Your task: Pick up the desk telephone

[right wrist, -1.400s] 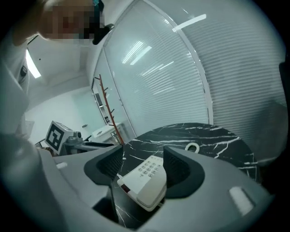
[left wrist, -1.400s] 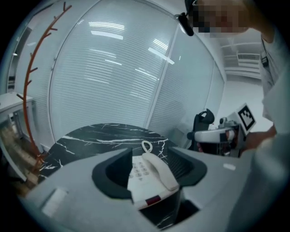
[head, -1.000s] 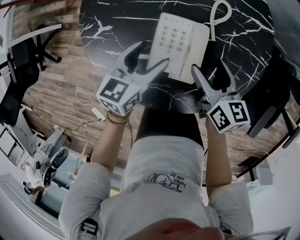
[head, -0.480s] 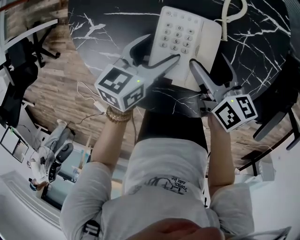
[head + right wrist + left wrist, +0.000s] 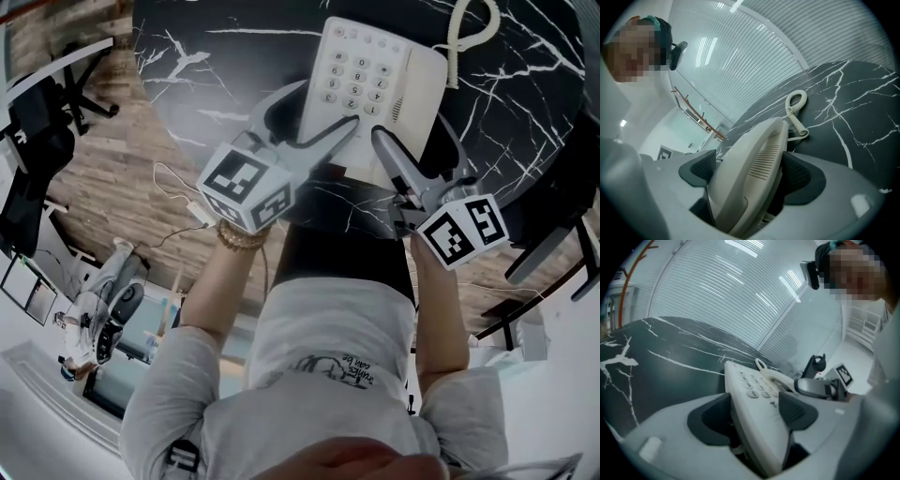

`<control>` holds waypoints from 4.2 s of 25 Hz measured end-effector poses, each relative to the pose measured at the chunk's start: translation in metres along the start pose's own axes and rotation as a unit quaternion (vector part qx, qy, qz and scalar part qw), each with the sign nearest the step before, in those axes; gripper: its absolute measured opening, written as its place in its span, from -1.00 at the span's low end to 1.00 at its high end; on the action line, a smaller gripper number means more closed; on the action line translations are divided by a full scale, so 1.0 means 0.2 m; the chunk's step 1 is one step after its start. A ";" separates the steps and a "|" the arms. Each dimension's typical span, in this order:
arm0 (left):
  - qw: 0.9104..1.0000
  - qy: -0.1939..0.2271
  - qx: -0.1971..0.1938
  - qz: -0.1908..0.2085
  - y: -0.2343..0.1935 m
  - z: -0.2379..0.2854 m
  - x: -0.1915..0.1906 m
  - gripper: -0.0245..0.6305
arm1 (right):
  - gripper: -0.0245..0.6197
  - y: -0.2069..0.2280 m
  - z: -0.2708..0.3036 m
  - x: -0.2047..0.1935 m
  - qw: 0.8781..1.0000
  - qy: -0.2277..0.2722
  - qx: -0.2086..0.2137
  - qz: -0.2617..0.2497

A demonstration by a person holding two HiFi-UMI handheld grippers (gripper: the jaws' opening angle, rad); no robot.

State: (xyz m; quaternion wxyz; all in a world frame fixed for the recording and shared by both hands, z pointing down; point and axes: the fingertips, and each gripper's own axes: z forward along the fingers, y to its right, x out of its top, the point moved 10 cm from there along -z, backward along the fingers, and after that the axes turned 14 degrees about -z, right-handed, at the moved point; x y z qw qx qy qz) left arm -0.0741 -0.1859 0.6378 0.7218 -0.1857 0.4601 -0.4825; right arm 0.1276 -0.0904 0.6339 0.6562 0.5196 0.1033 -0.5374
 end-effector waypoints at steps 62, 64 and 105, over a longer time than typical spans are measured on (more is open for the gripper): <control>0.956 0.253 0.018 0.149 1.67 -0.92 0.61 0.02 | 0.45 -1.07 -1.10 1.20 0.984 0.103 -0.010 -0.147; 0.953 0.261 0.017 0.154 1.71 -0.95 0.62 0.02 | 0.45 -1.11 -1.13 1.24 0.982 0.108 -0.008 -0.155; 0.941 0.291 0.018 0.172 1.88 -1.08 0.63 0.01 | 0.44 -1.24 -1.27 1.32 0.976 0.127 0.002 -0.179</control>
